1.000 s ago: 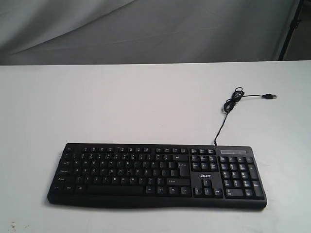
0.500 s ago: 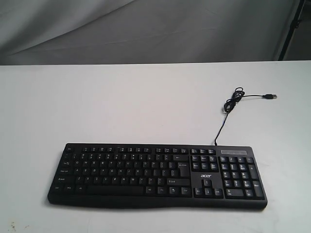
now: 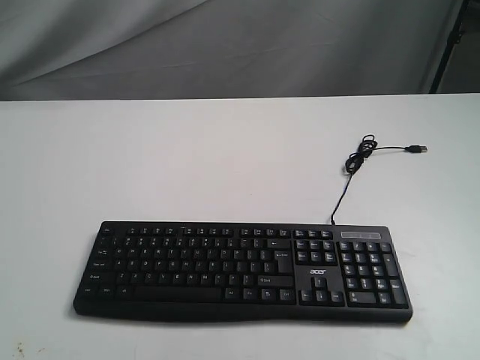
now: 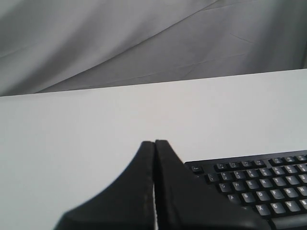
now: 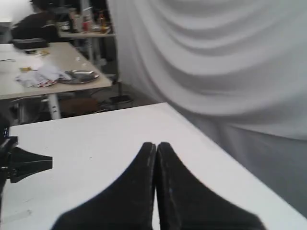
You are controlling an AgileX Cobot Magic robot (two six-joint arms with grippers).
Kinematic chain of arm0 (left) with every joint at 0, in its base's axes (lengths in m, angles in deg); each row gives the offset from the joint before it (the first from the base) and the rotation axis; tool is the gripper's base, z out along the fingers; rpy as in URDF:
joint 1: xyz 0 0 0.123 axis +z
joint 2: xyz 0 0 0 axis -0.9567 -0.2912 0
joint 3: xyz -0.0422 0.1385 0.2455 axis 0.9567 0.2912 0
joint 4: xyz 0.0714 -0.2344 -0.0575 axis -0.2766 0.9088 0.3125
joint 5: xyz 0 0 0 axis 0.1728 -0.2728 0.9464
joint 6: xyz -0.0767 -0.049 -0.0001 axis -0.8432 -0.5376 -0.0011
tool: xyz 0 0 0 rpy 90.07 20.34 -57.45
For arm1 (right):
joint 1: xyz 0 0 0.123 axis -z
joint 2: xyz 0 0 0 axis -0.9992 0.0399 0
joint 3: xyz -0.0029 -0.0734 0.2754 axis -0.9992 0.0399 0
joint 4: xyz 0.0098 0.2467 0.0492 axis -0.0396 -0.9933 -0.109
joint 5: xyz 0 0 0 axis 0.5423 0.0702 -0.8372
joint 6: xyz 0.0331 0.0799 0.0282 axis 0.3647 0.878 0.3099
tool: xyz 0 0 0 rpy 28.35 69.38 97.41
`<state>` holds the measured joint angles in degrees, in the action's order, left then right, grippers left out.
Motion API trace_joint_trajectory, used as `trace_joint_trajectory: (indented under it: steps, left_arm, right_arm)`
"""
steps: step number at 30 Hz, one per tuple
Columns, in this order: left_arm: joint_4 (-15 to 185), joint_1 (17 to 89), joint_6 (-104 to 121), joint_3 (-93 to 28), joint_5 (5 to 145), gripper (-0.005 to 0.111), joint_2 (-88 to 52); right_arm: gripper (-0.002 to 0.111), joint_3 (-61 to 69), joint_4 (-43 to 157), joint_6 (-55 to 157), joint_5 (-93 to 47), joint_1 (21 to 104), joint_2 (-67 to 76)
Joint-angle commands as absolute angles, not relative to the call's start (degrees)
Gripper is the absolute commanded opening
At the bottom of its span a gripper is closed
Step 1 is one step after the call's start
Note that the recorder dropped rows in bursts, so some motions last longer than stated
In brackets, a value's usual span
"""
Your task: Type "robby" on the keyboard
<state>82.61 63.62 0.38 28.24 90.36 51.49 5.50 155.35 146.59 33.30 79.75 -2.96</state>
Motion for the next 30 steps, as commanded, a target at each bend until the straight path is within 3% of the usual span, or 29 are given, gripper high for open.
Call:
trace_joint_trajectory:
  steps: [1,8,11,14,17,23,30]
  left_arm:
    - [82.34,63.25,0.22,28.49,90.05,0.0,51.69]
    - [82.34,63.25,0.22,28.49,90.05,0.0,51.69]
    - [82.34,63.25,0.22,28.49,90.05,0.0,51.69]
    - [82.34,63.25,0.22,28.49,90.05,0.0,51.69]
    - [82.34,63.25,0.22,28.49,90.05,0.0,51.69]
    - [82.34,63.25,0.22,28.49,90.05,0.0,51.69]
    - [82.34,63.25,0.22,28.49,90.05,0.0,51.69]
  right_arm:
    - [0.0,-1.21,157.33,148.52,36.36,79.63,8.66]
    - [0.0,-1.21,157.33,131.09,25.94,70.76,18.3]
    - [0.0,-1.21,157.33,113.66,5.89,61.69,19.8]
    - [0.0,-0.87,157.33,100.13,-24.95,52.09,19.61]
    - [0.0,-2.26,155.5,97.36,-42.94,45.46,18.51]
    - [0.0,-6.1,100.29,62.59,-34.59,44.96,11.61]
    - [0.0,-6.21,46.03,10.64,-48.33,46.5,12.3]
